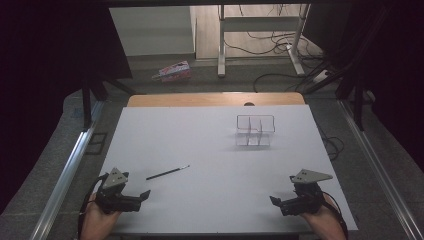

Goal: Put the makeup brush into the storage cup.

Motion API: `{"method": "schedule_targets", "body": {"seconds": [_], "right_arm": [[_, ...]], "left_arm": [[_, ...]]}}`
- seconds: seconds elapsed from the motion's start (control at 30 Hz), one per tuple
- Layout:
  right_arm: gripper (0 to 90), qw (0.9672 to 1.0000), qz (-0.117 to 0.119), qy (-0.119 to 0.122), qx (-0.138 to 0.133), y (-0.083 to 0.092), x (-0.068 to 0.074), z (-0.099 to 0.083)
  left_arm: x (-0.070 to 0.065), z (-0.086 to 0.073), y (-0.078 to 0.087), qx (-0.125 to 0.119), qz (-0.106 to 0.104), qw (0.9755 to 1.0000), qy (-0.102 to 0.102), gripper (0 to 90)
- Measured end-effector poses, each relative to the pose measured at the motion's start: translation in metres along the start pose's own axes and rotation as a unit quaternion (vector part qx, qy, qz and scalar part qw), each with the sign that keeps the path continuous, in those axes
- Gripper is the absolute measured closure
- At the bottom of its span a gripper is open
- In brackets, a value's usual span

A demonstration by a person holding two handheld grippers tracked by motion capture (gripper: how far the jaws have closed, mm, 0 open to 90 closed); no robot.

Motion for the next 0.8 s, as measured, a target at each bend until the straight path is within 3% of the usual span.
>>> {"method": "schedule_targets", "body": {"seconds": [0.17,0.53,0.8], "right_arm": [[0.0,1.0000,0.001,0.002,0.001,0.0000,0.0004,-0.0001],[0.0,0.9998,-0.012,0.009,0.011,0.0005,-0.0036,-0.0015],[0.3,0.9996,-0.019,0.017,0.011,0.0013,-0.0047,-0.0012]], "left_arm": [[-0.0005,0.0013,0.0005,-0.004,-0.002,1.0000,-0.005,2.3],[0.0016,0.0035,-0.0016,0.015,0.008,0.9997,-0.019,1.9],[0.0056,0.0047,-0.0031,0.024,0.009,0.9995,-0.016,1.9]]}}
Point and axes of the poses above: each handheld gripper's, and its own axes: y roughly backward along the jaws, z roughly out of its top, x roughly to its left, the point moved 10 cm from there along -y, roughly forward along the jaws, and after that the axes turned 9 degrees about -y, right-handed, at the moved point
